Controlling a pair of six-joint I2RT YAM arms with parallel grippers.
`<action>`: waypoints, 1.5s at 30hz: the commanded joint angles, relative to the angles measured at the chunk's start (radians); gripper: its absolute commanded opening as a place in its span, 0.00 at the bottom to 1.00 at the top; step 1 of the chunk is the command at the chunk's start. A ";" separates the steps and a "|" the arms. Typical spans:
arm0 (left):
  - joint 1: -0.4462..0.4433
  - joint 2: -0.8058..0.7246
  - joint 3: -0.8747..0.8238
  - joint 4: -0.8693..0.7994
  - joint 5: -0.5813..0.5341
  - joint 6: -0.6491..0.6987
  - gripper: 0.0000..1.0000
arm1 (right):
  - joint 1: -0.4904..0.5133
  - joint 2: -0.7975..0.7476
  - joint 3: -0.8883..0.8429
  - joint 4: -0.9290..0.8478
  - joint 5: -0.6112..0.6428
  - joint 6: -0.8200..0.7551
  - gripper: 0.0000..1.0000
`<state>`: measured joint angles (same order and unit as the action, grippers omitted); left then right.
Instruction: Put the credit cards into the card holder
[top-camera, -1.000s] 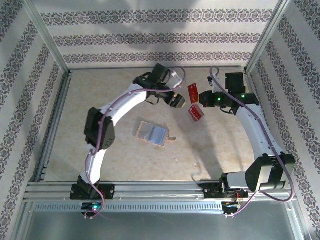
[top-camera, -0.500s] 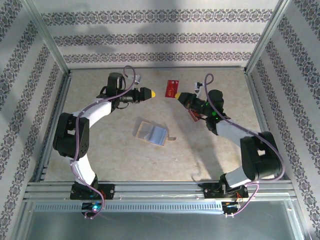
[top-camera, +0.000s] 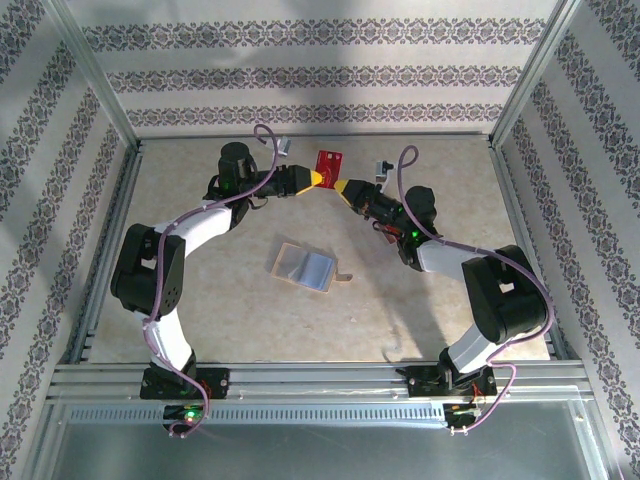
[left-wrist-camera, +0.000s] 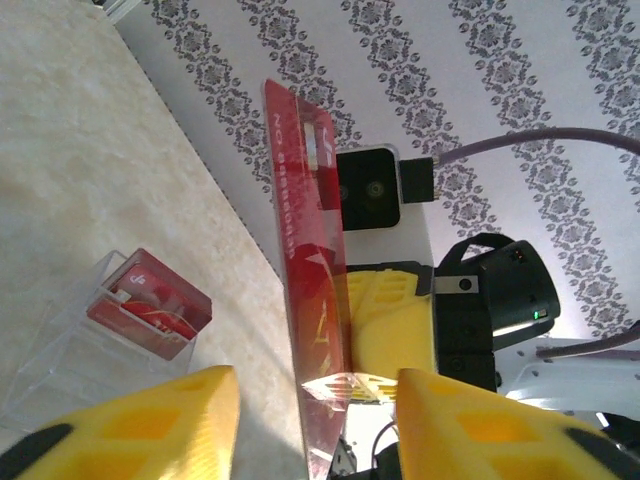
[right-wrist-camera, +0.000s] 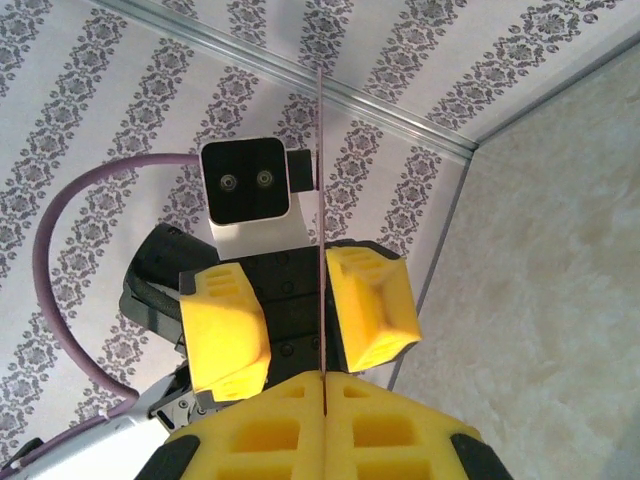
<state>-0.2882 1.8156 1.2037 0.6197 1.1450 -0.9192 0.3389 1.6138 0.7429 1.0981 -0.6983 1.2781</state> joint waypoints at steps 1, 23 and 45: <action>-0.001 0.017 0.035 0.061 0.024 -0.023 0.35 | 0.015 0.008 -0.001 0.060 -0.019 -0.006 0.00; -0.025 0.003 0.019 0.048 0.062 -0.035 0.00 | -0.063 0.038 0.125 -0.040 -0.137 -0.067 0.41; -0.027 -0.019 0.025 -0.052 0.052 0.045 0.38 | -0.051 0.060 0.070 -0.014 -0.144 -0.056 0.00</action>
<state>-0.3077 1.8389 1.2232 0.6205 1.1782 -0.9382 0.2859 1.6760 0.8486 1.0428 -0.8387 1.2278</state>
